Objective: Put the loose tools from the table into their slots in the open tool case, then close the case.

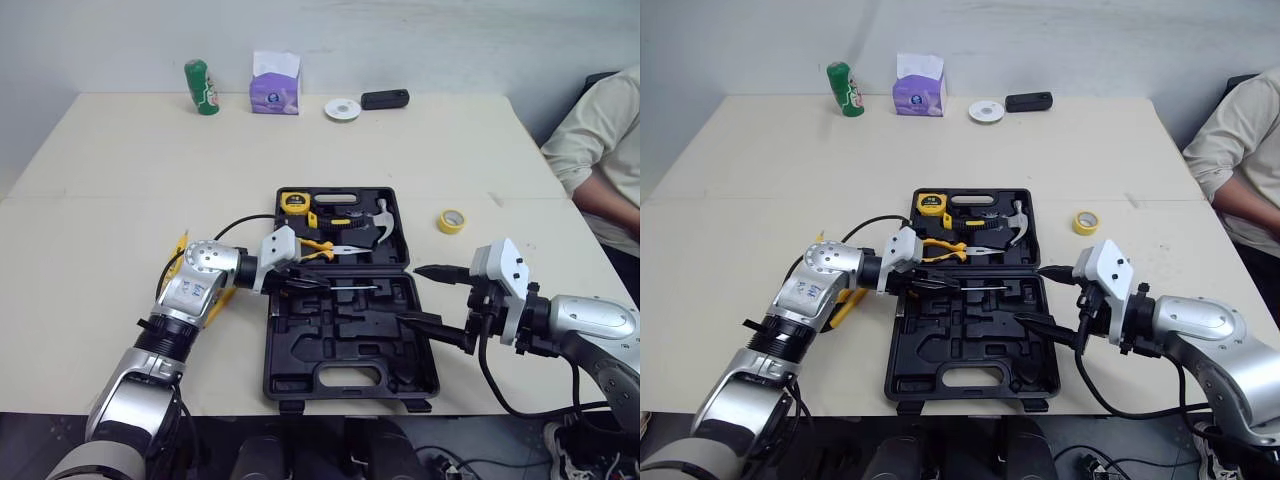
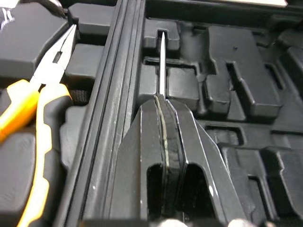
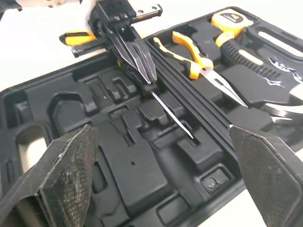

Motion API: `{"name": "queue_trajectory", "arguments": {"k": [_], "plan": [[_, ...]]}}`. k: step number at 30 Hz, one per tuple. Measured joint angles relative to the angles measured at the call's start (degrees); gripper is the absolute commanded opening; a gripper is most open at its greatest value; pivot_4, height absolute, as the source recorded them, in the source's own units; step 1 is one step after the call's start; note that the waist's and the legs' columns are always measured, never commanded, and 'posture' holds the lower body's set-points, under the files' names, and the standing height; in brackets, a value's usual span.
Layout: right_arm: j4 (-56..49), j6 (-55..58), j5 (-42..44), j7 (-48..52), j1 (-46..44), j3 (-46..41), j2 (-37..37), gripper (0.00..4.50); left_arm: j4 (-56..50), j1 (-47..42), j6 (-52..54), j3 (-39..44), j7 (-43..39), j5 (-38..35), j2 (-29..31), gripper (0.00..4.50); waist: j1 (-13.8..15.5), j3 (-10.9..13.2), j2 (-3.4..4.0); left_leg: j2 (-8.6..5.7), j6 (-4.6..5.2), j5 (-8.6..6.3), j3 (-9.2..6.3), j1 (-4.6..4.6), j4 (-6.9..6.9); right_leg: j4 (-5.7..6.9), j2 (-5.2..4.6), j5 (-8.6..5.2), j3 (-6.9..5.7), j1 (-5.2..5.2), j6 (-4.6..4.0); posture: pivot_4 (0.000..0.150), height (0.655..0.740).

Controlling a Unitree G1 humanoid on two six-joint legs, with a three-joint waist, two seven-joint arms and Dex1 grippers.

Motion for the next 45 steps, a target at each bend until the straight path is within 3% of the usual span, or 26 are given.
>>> {"name": "queue_trajectory", "arguments": {"k": [3,8,18,25,27,30,33,38,45], "plan": [[-0.03,0.43,0.27,-0.47,0.08,-0.36,0.00,4.50,-1.55,0.39,0.37,-1.93,0.16,1.09,1.41,0.04,-0.19,-0.24,0.06,0.06,0.01,-0.17,0.01,0.57,-0.29,-0.26,0.01,0.00,0.01,0.55,0.00,0.150,0.7316],[-0.03,0.68,0.89,-1.32,0.17,-0.44,0.04,4.50,-1.56,-0.85,0.59,-4.43,0.76,3.33,1.86,0.04,-0.15,-1.09,0.48,0.12,0.00,-0.25,-0.02,0.67,-0.31,-0.38,0.02,-0.01,-0.01,0.69,0.00,0.150,0.7316],[-0.08,0.73,0.88,-1.95,1.06,-0.43,0.00,4.50,-0.81,-1.45,0.46,-5.92,1.88,4.52,1.33,0.04,0.09,-1.70,0.63,0.17,0.35,-0.68,-0.02,1.21,-0.35,-0.52,0.00,-0.04,0.06,1.18,0.04,0.150,0.7316],[-0.29,0.54,0.82,-2.84,2.83,-0.40,1.34,4.50,-7.35,3.71,12.74,4.77,1.22,-5.08,4.38,0.04,-1.00,-1.24,0.50,0.22,-0.14,-0.33,-0.01,0.42,-0.35,-0.29,0.02,-0.08,0.02,0.35,-0.03,0.150,0.7316],[-0.17,0.32,1.20,-1.85,3.28,-1.13,1.31,4.50,-13.98,6.84,18.27,9.91,2.49,-9.66,6.39,0.04,-1.25,-1.10,0.48,0.18,-0.13,-0.28,0.01,0.21,-0.34,-0.24,0.01,-0.08,0.04,0.13,-0.02,0.150,0.7316],[1.46,0.39,2.44,0.34,4.60,-5.84,-0.63,4.50,-21.93,13.55,24.77,17.89,3.91,-15.67,10.52,0.85,-1.48,-0.97,0.53,0.18,-0.12,-0.29,0.05,0.21,-0.35,-0.28,0.02,-0.08,0.06,0.12,-0.02,0.150,0.7316],[4.88,0.33,2.31,2.55,5.60,-10.16,-3.01,4.50,-23.67,18.59,30.56,25.61,5.45,-20.56,13.60,2.23,-1.23,-0.70,0.44,0.17,-0.07,-0.30,0.03,0.22,-0.35,-0.30,0.01,-0.07,0.06,0.13,0.00,0.150,0.7316],[15.40,-1.63,-0.39,7.27,9.85,-17.05,-7.21,4.50,-19.93,28.62,29.88,40.45,8.41,-21.93,19.74,4.42,-1.13,-0.48,0.61,0.17,-0.07,-0.39,0.03,0.16,-0.41,-0.41,0.01,-0.07,0.06,0.06,-0.01,0.150,0.7316],[29.92,-6.25,-6.59,12.80,15.73,-26.32,-10.57,4.50,-6.64,36.90,20.40,52.59,15.25,-16.82,24.91,4.47,-1.07,-0.43,0.69,0.18,-0.07,-0.88,0.04,0.16,-0.49,-0.54,-0.04,-0.07,0.07,0.02,-0.01,0.150,0.7316]]}}
